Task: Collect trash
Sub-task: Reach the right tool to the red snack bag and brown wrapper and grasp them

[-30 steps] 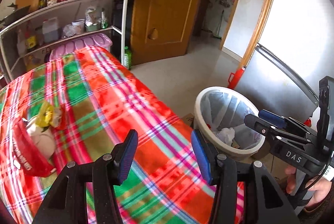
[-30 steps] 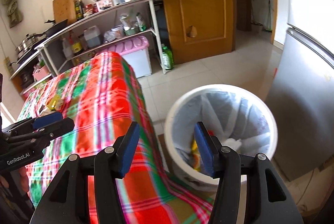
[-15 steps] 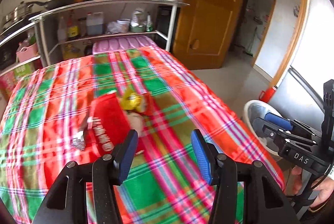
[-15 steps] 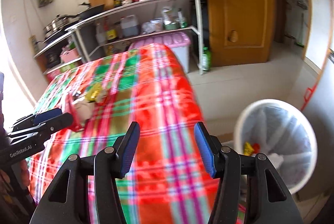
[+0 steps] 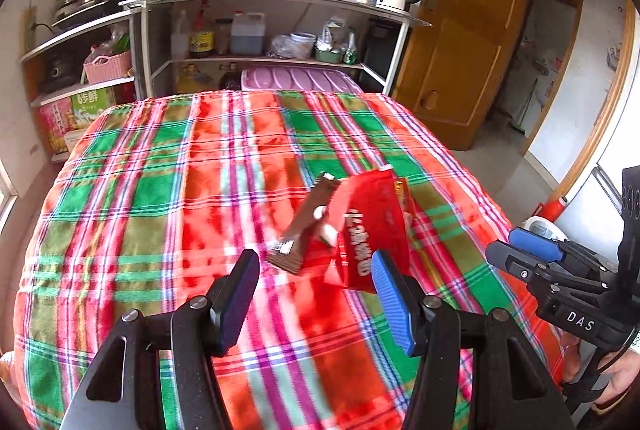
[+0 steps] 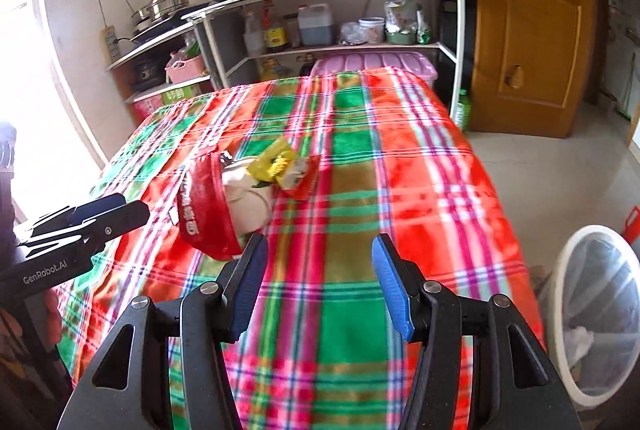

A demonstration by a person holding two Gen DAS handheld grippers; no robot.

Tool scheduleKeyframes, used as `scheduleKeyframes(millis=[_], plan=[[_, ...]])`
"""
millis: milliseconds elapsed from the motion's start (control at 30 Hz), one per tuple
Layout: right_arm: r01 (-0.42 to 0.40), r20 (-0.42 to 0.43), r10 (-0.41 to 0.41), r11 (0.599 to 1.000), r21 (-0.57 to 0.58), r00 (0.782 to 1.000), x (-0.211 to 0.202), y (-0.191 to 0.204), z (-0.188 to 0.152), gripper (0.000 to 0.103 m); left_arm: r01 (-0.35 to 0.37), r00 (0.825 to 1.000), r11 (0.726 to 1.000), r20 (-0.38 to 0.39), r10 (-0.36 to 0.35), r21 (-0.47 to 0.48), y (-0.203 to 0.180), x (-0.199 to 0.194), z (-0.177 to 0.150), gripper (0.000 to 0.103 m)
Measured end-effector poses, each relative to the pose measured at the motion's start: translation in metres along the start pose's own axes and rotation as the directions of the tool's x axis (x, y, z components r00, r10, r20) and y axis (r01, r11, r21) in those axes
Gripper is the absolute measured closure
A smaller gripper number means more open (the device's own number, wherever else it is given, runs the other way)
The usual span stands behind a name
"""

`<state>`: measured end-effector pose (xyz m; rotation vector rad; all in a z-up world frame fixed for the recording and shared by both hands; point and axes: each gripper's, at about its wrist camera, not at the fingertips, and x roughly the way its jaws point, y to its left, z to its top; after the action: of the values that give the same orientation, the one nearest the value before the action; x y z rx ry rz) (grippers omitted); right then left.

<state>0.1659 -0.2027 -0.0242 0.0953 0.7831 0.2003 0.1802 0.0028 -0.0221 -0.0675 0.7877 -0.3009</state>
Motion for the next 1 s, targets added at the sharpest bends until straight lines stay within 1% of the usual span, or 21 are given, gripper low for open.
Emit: scheduleKeyframes(millis=[100,233,400,500,567,633,700,767,833,1000], plan=[[-0.023,0.003,0.023,0.999,-0.028,1.0,0.006,0.015,0.003,0.048,-0.014,1.0,1.0,-0.01,0.014,-0.02,0.014,0.002,0.0,0.045],[-0.061,0.003,0.062,0.997,-0.056,0.998,0.018,0.037,0.009,0.048,-0.033,0.999,0.999,-0.032,0.033,-0.021,0.028,0.008,-0.001,0.045],[-0.07,-0.001,0.07,0.994,-0.084,0.998,0.036,0.061,0.015,0.048,-0.05,0.998,0.999,-0.044,0.05,-0.016,0.042,0.012,0.0,0.045],[-0.084,0.014,0.086,0.992,-0.098,0.996,0.041,0.071,0.019,0.048,-0.051,0.998,0.998,-0.049,0.05,-0.029,0.048,0.015,0.0,0.045],[-0.092,0.0,0.092,0.99,-0.109,0.996,0.049,0.077,0.02,0.048,-0.048,0.997,0.998,-0.054,0.046,-0.036,0.052,0.017,0.001,0.045],[-0.08,-0.02,0.078,0.991,-0.111,0.997,0.057,0.081,0.021,0.048,-0.048,0.997,0.998,-0.06,0.046,-0.039,0.053,0.02,0.002,0.045],[-0.059,-0.009,0.058,0.992,-0.114,0.998,0.058,0.081,0.021,0.047,-0.046,0.997,0.998,-0.062,0.044,-0.031,0.052,0.023,0.002,0.045],[-0.04,-0.015,0.038,0.992,-0.12,0.999,0.061,0.081,0.022,0.047,-0.047,0.997,0.998,-0.068,0.045,-0.036,0.053,0.025,0.002,0.045],[-0.039,-0.029,0.035,0.991,-0.127,0.999,0.064,0.079,0.022,0.045,-0.042,0.997,0.998,-0.07,0.039,-0.043,0.054,0.028,0.003,0.045],[-0.003,-0.026,0.0,0.994,-0.113,1.0,0.061,0.072,0.021,0.045,-0.042,0.997,0.998,-0.073,0.039,-0.04,0.052,0.032,0.006,0.045]])
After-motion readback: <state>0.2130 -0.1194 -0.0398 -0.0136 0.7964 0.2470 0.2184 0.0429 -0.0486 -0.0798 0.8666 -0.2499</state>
